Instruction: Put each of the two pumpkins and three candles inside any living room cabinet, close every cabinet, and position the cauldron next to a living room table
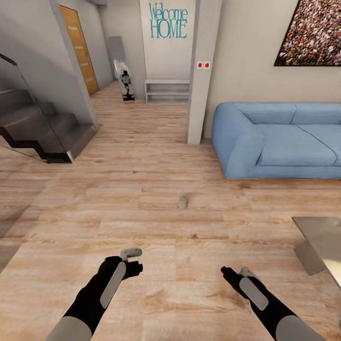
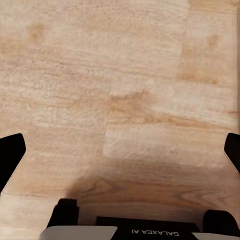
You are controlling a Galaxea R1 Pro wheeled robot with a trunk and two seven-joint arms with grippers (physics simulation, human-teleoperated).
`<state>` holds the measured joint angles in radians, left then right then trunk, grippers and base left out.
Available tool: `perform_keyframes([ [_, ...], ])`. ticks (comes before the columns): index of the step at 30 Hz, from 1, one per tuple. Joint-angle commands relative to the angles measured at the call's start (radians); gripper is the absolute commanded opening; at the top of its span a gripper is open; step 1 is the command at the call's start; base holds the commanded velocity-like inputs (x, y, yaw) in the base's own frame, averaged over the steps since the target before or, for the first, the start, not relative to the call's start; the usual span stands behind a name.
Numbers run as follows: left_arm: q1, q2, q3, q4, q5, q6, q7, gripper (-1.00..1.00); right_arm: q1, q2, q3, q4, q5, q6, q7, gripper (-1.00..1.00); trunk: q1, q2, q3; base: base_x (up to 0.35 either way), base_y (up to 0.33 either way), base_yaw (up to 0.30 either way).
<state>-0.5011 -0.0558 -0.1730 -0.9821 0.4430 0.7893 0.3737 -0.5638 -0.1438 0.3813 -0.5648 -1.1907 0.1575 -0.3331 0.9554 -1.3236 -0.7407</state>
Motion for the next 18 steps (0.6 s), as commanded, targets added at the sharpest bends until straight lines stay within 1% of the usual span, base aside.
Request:
perform_keyframes([
  [1, 0.0, 0.0, -0.002, -0.001, 0.01, 0.002, 0.01, 1.0, -0.001, -0.001, 0.007, -0.002, -0.004, 0.002, -0.007, 1.0, 0.001, 0.0, -0.001, 0.333, 0.0, -0.029],
  [10, 0.0, 0.001, -0.001, -0.001, 0.01, 0.002, 0.01, 1.0, -0.001, 0.003, 0.007, -0.002, -0.004, 0.001, -0.007, 1.0, 0.001, 0.0, -0.001, 0.331, 0.004, -0.007],
  [18, 0.0, 0.001, -0.002, -0.001, 0.011, 0.002, 0.01, 1.0, -0.001, 0.004, 0.008, -0.003, -0.003, 0.001, -0.007, 1.0, 0.001, 0.0, 0.005, 0.329, 0.098, 0.0],
])
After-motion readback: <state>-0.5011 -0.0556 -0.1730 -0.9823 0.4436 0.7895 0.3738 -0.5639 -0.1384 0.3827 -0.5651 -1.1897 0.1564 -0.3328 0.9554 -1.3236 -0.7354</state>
